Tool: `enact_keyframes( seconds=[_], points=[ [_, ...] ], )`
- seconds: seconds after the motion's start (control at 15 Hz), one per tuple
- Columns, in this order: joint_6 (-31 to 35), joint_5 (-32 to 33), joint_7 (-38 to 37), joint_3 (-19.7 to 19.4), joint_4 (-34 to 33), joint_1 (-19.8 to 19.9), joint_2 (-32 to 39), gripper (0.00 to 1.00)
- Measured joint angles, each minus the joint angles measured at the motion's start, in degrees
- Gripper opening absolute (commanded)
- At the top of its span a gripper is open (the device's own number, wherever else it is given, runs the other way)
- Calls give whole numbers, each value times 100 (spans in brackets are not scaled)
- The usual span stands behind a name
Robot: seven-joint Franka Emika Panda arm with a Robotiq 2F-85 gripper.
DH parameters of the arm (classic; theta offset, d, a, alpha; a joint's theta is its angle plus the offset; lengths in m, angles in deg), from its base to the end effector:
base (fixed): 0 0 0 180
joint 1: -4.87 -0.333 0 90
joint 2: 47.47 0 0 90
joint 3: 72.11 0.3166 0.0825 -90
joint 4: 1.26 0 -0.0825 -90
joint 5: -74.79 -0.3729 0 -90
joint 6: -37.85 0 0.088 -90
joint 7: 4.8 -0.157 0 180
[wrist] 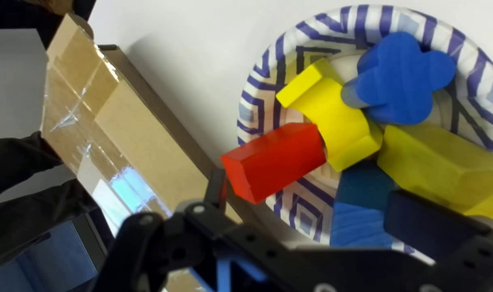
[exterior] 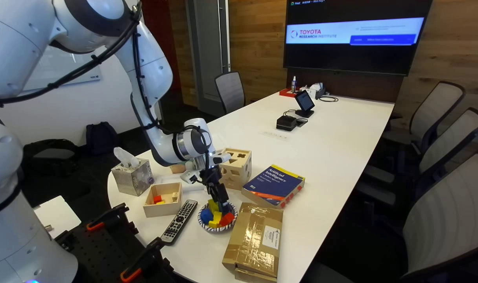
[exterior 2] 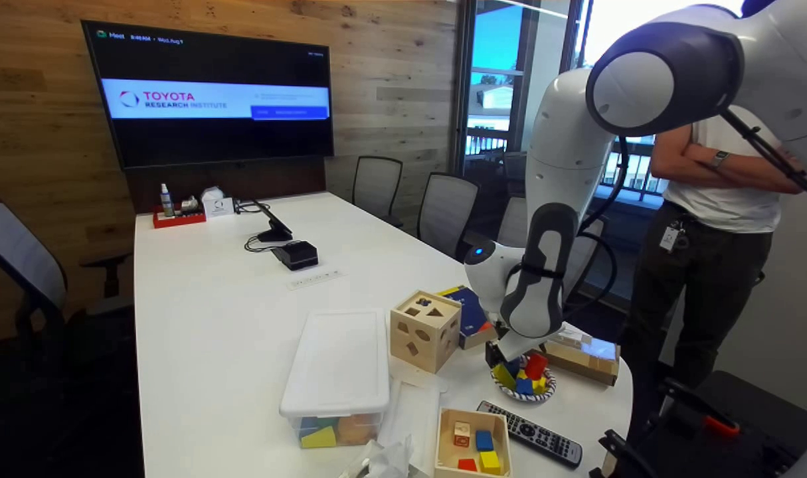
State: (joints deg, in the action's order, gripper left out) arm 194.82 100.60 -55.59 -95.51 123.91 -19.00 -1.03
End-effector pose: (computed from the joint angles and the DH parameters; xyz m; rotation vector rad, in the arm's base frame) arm 0.4893 -0.0317 -0.0071 2.6068 -0.4634 -0.0464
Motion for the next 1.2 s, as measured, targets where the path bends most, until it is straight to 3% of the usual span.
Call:
enact_keyframes(
  seconds=[0.4,0.87,1.2],
  points=[
    [1,0,-1,52,-1,-44,0,100],
    [1,0,-118,69,155,-776,-9,100],
    [1,0,-122,30,180,-809,-21,100]
  ],
)
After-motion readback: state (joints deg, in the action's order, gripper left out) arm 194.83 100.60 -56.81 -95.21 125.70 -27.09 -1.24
